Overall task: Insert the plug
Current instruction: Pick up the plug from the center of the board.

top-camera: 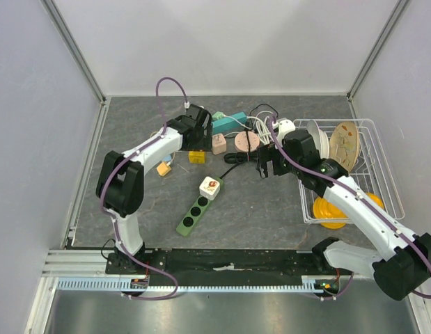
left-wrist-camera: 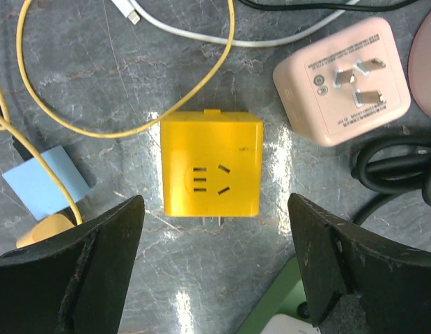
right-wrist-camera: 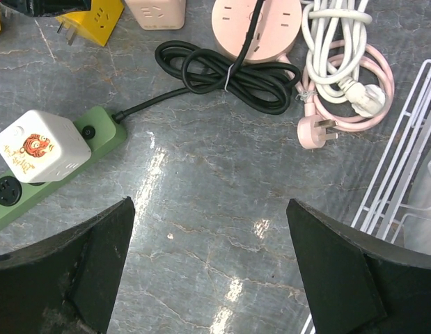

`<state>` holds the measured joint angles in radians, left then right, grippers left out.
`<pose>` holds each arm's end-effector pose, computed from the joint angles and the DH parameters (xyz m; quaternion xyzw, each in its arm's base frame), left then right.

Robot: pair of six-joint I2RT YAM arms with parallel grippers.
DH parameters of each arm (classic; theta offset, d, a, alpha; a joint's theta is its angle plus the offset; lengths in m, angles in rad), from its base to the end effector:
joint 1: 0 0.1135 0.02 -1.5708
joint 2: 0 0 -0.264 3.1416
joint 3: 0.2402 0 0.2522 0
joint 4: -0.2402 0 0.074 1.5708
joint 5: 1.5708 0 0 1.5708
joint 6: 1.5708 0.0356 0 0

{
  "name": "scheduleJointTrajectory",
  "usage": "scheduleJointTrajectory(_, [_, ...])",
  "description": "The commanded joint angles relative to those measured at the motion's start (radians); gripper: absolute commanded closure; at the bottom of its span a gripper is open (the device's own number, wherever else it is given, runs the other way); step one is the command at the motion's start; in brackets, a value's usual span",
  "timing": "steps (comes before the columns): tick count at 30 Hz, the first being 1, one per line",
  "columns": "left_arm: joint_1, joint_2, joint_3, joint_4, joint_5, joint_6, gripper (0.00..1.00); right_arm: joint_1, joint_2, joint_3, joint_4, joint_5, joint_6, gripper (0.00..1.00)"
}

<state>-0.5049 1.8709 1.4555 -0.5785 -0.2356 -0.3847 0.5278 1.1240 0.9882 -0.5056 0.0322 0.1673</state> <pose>0.3590 -0.1889 0.2307 0.0238 0.9523 -0.0198 0.3035 0.2119 0.1222 0.3123 -0.1531 0.8807 0.1391 0.4262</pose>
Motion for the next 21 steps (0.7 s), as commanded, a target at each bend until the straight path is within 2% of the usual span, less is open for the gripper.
scheduleJointTrajectory(1, [0.011, 0.048, 0.066, -0.023, 0.021, 0.067, 0.10, -0.020, -0.010, -0.005, 0.022, 0.012, -0.020, 0.02])
scheduleJointTrajectory(7, [0.022, 0.123, 0.098, -0.049, 0.055, 0.064, 0.11, -0.034, 0.006, 0.003, 0.024, 0.008, -0.037, 0.02])
scheduleJointTrajectory(13, [0.026, 0.154, 0.112, -0.063, 0.087, 0.055, 0.18, -0.037, -0.006, -0.010, 0.024, 0.015, -0.028, 0.02])
scheduleJointTrajectory(16, [0.028, 0.143, 0.105, -0.072, 0.108, 0.059, 0.27, -0.038, -0.018, -0.020, 0.024, 0.014, -0.019, 0.02])
scheduleJointTrajectory(17, [0.028, 0.134, 0.103, -0.075, 0.110, 0.063, 0.36, -0.038, -0.021, -0.022, 0.022, 0.014, -0.014, 0.02])
scheduleJointTrajectory(21, [0.028, 0.061, 0.066, -0.070, 0.105, 0.101, 0.52, -0.038, -0.027, -0.017, 0.024, -0.017, 0.009, 0.02])
